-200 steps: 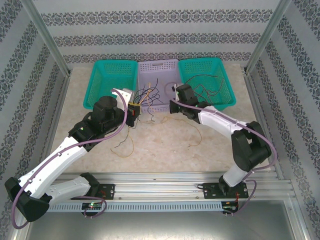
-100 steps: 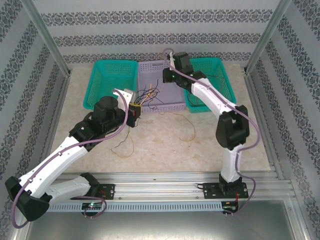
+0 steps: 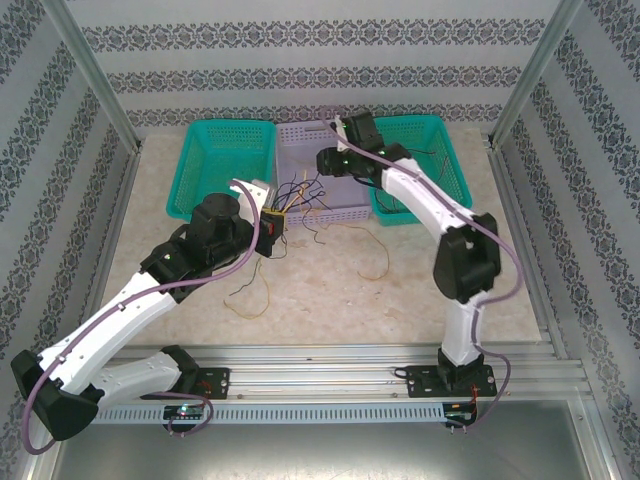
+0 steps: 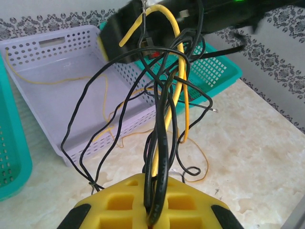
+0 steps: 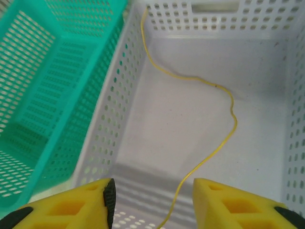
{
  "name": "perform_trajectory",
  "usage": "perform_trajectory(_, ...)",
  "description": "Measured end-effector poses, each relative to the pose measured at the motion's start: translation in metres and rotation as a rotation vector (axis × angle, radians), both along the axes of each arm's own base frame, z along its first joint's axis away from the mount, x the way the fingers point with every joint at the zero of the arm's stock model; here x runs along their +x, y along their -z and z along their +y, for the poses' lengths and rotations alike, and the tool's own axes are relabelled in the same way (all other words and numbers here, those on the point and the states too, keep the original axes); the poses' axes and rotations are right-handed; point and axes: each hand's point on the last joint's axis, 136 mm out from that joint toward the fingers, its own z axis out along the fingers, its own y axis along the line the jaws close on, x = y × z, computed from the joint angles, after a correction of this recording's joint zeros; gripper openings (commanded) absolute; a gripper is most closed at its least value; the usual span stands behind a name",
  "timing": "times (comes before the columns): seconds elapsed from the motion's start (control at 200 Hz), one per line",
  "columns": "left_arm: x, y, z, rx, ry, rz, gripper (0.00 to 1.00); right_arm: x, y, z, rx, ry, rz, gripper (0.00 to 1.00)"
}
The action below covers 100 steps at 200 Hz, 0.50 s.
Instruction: Untangle the cables
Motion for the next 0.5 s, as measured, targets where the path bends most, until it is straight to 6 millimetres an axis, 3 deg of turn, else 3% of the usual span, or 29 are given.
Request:
perform_trajectory(0.16, -0.001, -0.012, 0.004, 0.013, -0.023, 0.005, 0.00, -0.055, -0.051, -0.026, 0.058, -0.007, -0.108, 0.52)
perform_trajectory(0.3, 0.003, -0.030, -0.005, 0.020, -0.028, 0.017, 0.00, -0.107, -0.088, -0.040, 0.132, -0.046, -0.212, 0.54)
perform_trajectory(0.4, 0.004, -0.020, -0.008, 0.039, -0.043, 0.065, 0.00, -0.150, -0.095, -0.031, 0.182, -0.127, -0.257, 0.56)
perform_trajectory(0.5, 0.003, -0.004, -0.006, 0.060, -0.064, 0.125, 0.00, -0.197, -0.089, -0.014, 0.232, -0.233, -0.275, 0.58)
